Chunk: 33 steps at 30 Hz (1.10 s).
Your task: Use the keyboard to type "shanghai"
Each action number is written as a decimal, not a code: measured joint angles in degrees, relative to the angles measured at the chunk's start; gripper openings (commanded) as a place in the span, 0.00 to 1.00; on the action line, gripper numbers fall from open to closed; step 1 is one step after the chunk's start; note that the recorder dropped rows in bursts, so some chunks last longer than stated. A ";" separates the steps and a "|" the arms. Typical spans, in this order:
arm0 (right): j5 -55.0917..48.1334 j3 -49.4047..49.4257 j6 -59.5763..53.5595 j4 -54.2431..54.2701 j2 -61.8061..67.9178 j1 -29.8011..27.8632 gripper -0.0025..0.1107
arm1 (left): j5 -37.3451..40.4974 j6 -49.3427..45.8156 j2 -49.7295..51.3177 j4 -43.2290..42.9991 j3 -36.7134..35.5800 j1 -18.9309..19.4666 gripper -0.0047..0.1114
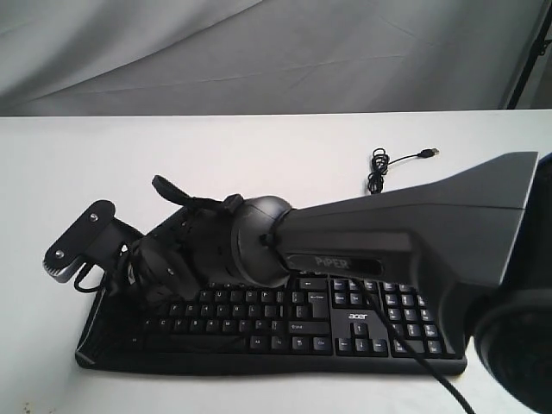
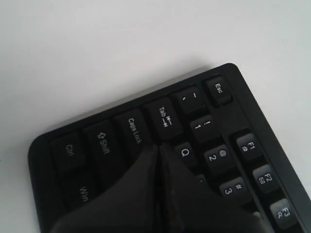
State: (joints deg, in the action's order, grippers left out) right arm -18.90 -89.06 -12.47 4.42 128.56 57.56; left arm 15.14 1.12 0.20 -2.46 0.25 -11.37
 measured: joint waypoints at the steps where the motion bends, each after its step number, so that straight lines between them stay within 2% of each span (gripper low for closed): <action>1: 0.00 0.00 0.00 0.00 0.00 0.00 0.02 | 0.00 0.00 0.00 0.00 0.00 0.00 0.04; 22: -1.67 0.12 -1.75 -1.59 0.03 0.00 0.02 | 0.00 0.00 0.00 0.00 0.00 0.00 0.04; 27: 1.80 7.57 -1.02 -2.72 -6.68 -0.65 0.02 | 0.00 0.00 0.00 0.00 0.00 0.00 0.04; 33: 6.80 20.14 5.95 -2.72 -14.98 -5.75 0.02 | 0.00 0.00 0.00 0.00 0.00 0.00 0.04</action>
State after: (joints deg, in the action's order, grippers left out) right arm -12.10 -68.92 -6.52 1.70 113.58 51.80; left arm 15.14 1.12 0.20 -2.46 0.25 -11.37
